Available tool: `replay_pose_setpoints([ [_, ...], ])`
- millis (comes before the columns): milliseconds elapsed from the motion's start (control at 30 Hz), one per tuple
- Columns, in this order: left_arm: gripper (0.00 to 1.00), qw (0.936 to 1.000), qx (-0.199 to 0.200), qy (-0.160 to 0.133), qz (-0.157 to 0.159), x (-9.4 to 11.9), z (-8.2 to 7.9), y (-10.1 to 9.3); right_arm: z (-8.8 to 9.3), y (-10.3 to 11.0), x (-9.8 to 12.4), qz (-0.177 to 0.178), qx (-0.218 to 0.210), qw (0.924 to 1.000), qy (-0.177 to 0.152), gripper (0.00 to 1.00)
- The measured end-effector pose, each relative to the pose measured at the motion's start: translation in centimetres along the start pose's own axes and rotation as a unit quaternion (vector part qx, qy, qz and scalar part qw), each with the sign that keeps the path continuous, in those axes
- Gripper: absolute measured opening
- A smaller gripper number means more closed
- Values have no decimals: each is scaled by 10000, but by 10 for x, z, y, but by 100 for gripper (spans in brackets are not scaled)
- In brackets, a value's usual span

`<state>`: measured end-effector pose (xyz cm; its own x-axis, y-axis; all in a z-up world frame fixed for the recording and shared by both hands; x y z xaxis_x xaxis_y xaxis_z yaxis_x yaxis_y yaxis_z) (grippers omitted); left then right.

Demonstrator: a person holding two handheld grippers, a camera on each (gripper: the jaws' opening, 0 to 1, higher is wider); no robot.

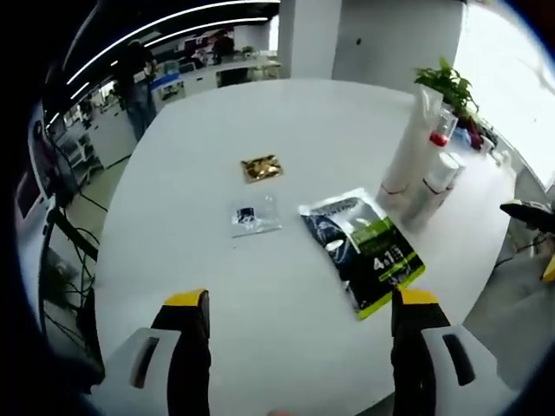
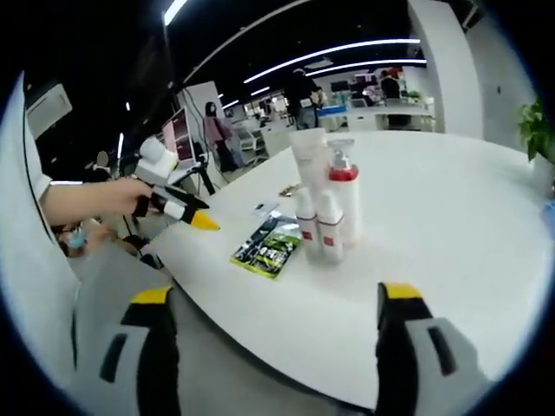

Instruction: Arrange the skincare products in the storage area until every visible bottle or jar stands upright without overlapping.

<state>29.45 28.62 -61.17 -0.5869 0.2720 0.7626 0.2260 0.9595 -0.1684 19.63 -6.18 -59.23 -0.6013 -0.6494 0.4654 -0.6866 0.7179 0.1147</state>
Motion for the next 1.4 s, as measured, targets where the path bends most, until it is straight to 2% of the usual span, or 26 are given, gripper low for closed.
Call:
replay_pose_setpoints([
  [100,80,9999,86,133,38,-7,-6,3,0,0,0,27,-10,10000,17,96],
  [600,71,9992,120,380,21,-54,-44,19,2,-3,0,186,-64,9998,91,94],
  [933,66,9982,138,585,-81,-85,-55,30,2,-5,-1,219,-124,9996,114,94],
  [1133,59,9970,298,683,-197,-101,-57,33,3,-5,-1,213,-144,9996,130,94],
  [1300,54,9958,519,644,-391,-108,-61,34,3,-6,-1,214,-142,9995,158,94],
  [1400,52,9959,484,603,-463,-114,-66,36,3,-6,-1,219,-145,9995,154,94],
])
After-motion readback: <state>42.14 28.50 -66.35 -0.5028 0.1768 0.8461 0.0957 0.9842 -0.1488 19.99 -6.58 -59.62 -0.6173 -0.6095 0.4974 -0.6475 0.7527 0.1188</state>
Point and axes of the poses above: the point that each gripper's makers call its tool centre point, and the gripper's own axes: x roughly backward along the fingers, y roughly to its left, z roughly out of its underside, the point moved 10 cm from there along x, roughly backward along the fingers, and after that the axes turned 8 degrees about x, right-handed, at the moved point
